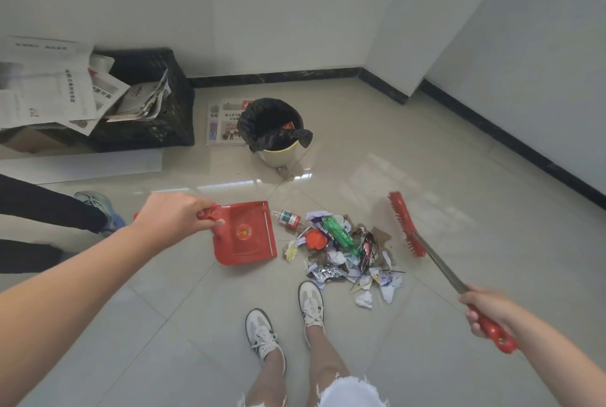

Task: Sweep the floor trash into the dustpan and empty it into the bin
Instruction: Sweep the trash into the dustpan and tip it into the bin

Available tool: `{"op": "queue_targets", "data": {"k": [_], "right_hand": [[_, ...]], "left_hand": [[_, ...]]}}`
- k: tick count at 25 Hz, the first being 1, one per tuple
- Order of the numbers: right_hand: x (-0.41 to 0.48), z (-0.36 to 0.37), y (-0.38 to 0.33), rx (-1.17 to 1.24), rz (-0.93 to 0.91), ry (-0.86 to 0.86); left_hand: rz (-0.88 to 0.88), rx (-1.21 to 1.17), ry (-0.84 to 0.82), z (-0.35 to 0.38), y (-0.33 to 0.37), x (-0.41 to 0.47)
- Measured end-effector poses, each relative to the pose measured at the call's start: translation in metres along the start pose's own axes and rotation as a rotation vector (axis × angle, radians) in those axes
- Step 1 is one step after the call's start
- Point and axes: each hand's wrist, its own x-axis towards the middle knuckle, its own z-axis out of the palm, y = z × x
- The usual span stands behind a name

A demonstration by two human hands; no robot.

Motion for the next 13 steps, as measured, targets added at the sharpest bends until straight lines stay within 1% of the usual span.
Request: {"op": "queue_targets", "data": {"k": [3,5,7,9,13], "right_hand": [[0.011,0.017,0.028,0.046,0.073,0.035],[0.021,0.030,0.040,0.154,0.150,0.005],[0.028,0.043,0.039,0.293,0.203,-0.023],[0.030,0.057,0.035,0.405,0.224,-0.046],[0.025,0.085,0.035,0.427,0.201,-0.029]], "left_hand": [[0.060,-0.011,0.038,0.004,-0.003,0.014],[0.105,-0.043,0.065,0.001,-0.005,0.027],[0.147,-0.021,0.053,0.000,-0.008,0.039],[0.225,0.018,0.076,0.002,-0.009,0.052],[0.381,0.050,0.027,-0.004,0.016,0.068]]}}
